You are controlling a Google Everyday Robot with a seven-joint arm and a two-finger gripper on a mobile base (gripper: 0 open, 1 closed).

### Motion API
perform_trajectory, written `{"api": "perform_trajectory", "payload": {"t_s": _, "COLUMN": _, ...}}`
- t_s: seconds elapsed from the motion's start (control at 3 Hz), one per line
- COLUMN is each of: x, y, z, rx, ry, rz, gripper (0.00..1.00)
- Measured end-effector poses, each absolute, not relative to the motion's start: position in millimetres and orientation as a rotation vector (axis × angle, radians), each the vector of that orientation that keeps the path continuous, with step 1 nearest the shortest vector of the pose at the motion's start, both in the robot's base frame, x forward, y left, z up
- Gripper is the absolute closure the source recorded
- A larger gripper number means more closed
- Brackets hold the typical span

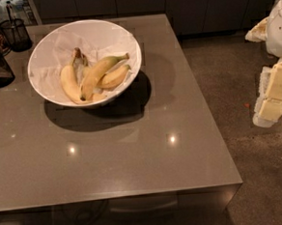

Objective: Pick banana from white bowl

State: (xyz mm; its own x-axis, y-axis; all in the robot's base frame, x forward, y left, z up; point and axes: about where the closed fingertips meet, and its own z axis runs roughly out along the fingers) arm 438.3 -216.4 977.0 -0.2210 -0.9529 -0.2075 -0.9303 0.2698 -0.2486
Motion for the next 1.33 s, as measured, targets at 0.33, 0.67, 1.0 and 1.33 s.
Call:
{"api": "perform_trajectory", "payload": {"t_s": 0.33, "x": 447, "y": -208, "z": 985, "rx": -1.721, "ry": 2.217, "rz": -0.121, "gripper": 0.0}}
{"api": "perform_trajectory", "payload": {"t_s": 0.67, "x": 469, "y": -196, "z": 995, "rx": -1.759, "ry": 2.198, "rz": -0.128, "gripper": 0.0}}
{"api": "perform_trajectory", "payload": {"t_s": 1.0, "x": 493, "y": -178, "z": 1000, "rx": -1.853, "ry": 2.157, "rz": -0.148, "gripper": 0.0}}
{"api": "perform_trajectory", "payload": {"t_s": 1.33, "x": 515, "y": -156, "z": 994, "rx": -1.942, "ry": 2.103, "rz": -0.161, "gripper": 0.0}}
